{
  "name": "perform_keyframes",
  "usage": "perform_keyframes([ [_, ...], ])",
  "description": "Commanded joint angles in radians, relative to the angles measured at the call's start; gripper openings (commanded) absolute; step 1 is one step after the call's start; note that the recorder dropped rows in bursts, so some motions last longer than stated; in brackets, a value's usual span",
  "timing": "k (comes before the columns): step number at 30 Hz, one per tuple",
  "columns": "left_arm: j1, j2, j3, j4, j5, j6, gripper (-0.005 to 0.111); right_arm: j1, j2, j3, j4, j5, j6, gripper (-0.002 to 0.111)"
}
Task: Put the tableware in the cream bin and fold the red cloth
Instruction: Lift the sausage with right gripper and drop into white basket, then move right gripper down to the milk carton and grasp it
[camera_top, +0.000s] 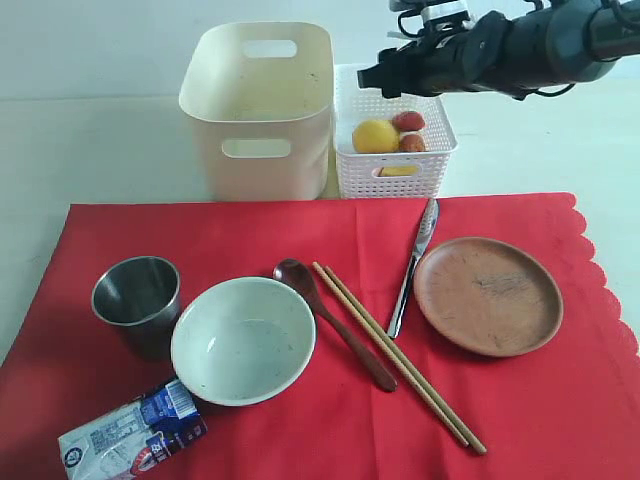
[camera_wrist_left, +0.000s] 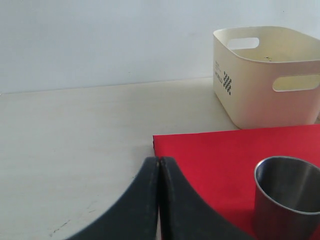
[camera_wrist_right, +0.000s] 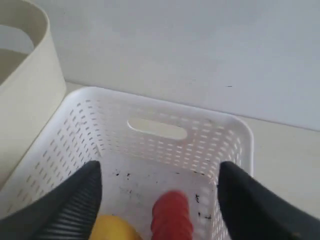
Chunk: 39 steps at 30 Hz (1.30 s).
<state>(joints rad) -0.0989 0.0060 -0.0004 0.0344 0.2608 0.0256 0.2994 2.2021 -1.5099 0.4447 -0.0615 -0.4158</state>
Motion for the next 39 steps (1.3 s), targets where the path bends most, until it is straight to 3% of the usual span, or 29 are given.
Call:
perform_keyframes([
  [1,-0.004,-0.006,0.000,0.005,-0.004,-0.005,0.003,-0.003,-0.002,-0.006,-0.018,0.014,-0.011,0.085],
  [6,-0.004,-0.006,0.000,0.005,-0.004,-0.005,0.003,-0.009,-0.049,-0.006,-0.091,0.149,-0.011,0.087],
  [10,-0.004,-0.006,0.000,0.005,-0.004,-0.005,0.003,-0.015,-0.169,-0.006,-0.220,0.376,-0.002,0.074],
  [13,-0.004,-0.006,0.000,0.005,-0.004,-0.005,0.003,-0.015,-0.269,-0.006,-0.218,0.517,0.050,0.048],
  [14,-0.004,-0.006,0.000,0.005,-0.004,-0.005,0.003,-0.015,-0.314,0.000,-0.216,0.565,0.092,0.033],
  [19,-0.004,-0.006,0.000,0.005,-0.004,-0.005,0.003,-0.009,-0.499,0.136,-0.213,0.567,0.106,0.000],
  [24,-0.004,-0.006,0.000,0.005,-0.004,-0.005,0.003,-0.009,-0.636,0.291,-0.108,0.530,0.098,0.000],
  [28,-0.004,-0.006,0.000,0.005,-0.004,-0.005,0.003,0.020,-0.724,0.411,0.020,0.585,-0.053,0.000],
  [32,-0.004,-0.006,0.000,0.005,-0.004,-0.005,0.003,0.123,-0.760,0.541,0.076,0.577,-0.149,0.000],
  [39,-0.004,-0.006,0.000,0.005,-0.004,-0.005,0.003,0.261,-0.720,0.724,0.076,0.389,-0.149,0.000],
])
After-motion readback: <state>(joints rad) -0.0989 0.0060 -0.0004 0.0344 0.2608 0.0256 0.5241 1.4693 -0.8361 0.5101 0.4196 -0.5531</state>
